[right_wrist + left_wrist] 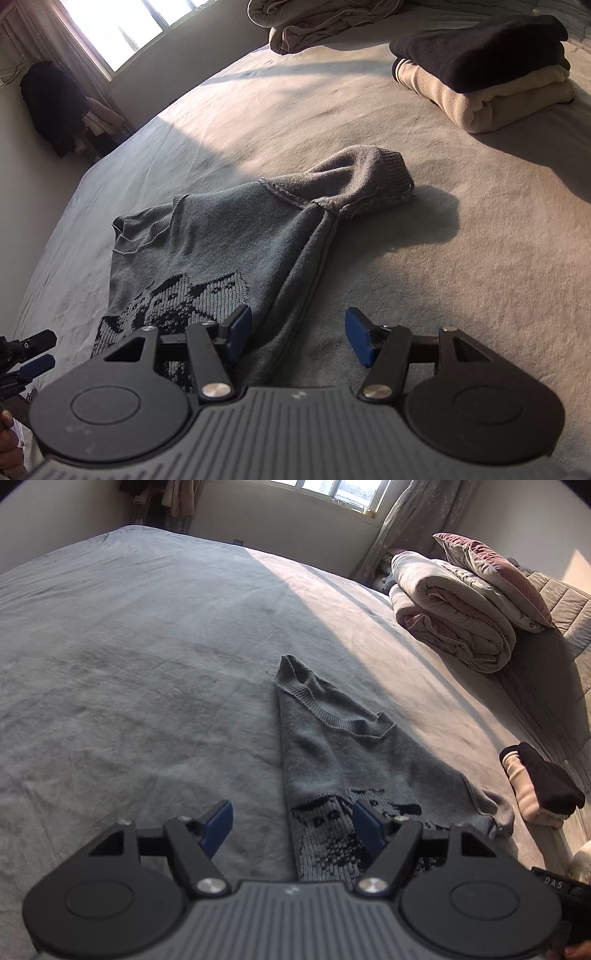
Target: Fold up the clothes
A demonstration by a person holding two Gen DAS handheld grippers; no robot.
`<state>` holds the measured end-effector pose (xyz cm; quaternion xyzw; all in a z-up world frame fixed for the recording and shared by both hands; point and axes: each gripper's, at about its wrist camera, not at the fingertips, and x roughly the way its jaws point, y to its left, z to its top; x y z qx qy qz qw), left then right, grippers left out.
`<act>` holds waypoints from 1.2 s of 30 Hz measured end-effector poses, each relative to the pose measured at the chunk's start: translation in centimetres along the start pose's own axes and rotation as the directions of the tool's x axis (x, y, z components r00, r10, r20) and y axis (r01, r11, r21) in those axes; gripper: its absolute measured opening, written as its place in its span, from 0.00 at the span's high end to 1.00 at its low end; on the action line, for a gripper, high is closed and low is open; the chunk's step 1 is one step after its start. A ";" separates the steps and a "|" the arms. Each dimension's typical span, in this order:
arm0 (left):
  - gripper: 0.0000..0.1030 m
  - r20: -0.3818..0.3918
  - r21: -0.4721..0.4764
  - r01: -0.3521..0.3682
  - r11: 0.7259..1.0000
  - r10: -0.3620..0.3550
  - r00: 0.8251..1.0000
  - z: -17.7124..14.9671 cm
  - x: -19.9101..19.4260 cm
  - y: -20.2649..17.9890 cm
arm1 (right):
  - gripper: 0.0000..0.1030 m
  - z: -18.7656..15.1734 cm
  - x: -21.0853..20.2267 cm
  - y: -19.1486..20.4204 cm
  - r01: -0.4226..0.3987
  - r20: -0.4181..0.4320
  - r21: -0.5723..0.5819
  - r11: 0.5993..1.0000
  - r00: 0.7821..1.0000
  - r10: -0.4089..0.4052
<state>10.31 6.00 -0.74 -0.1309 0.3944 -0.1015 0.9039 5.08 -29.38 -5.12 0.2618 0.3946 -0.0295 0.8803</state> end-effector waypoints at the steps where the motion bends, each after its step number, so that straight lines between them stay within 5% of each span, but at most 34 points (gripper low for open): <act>1: 0.29 0.002 0.008 0.016 1.000 -0.016 1.000 -1.0 -0.4 0.2 | 0.41 -0.3 0.0 0.0 0.000 -0.010 -0.002 1.000 1.000 0.000; 6: 0.29 -0.007 0.126 0.074 0.989 -0.074 0.997 -4.3 -1.2 0.2 | 0.41 -1.7 -0.3 1.4 0.026 -0.014 -0.095 0.995 1.000 -0.028; 11: 0.29 -0.012 0.272 0.163 0.948 -0.166 0.986 -6.3 -2.8 0.3 | 0.45 -3.3 -0.6 2.6 0.017 -0.030 -0.178 0.984 0.999 -0.023; 20: 0.27 -0.065 0.355 0.404 0.843 -0.409 0.910 -8.7 -5.1 1.2 | 0.45 -4.7 0.2 5.1 -0.038 -0.059 -0.265 0.964 0.998 0.023; 26: 0.29 -0.093 0.372 0.422 0.827 -0.419 0.903 -10.0 -3.0 0.2 | 0.52 -4.6 0.9 6.3 -0.062 -0.052 -0.299 0.952 0.997 0.049; 31: 0.40 -0.085 0.349 0.428 0.833 -0.427 0.900 -10.3 -1.5 -0.5 | 0.59 -4.6 1.7 6.5 -0.082 -0.029 -0.293 0.953 0.997 0.077; 33: 0.56 -0.075 0.317 0.440 0.840 -0.440 0.895 -9.9 -1.1 -0.4 | 0.61 -4.5 2.0 6.8 -0.079 -0.019 -0.307 0.948 0.997 0.077; 36: 0.77 -0.056 0.244 0.445 0.862 -0.445 0.894 -8.6 -0.6 0.4 | 0.77 -4.1 2.0 7.0 -0.087 -0.004 -0.317 0.944 0.996 0.091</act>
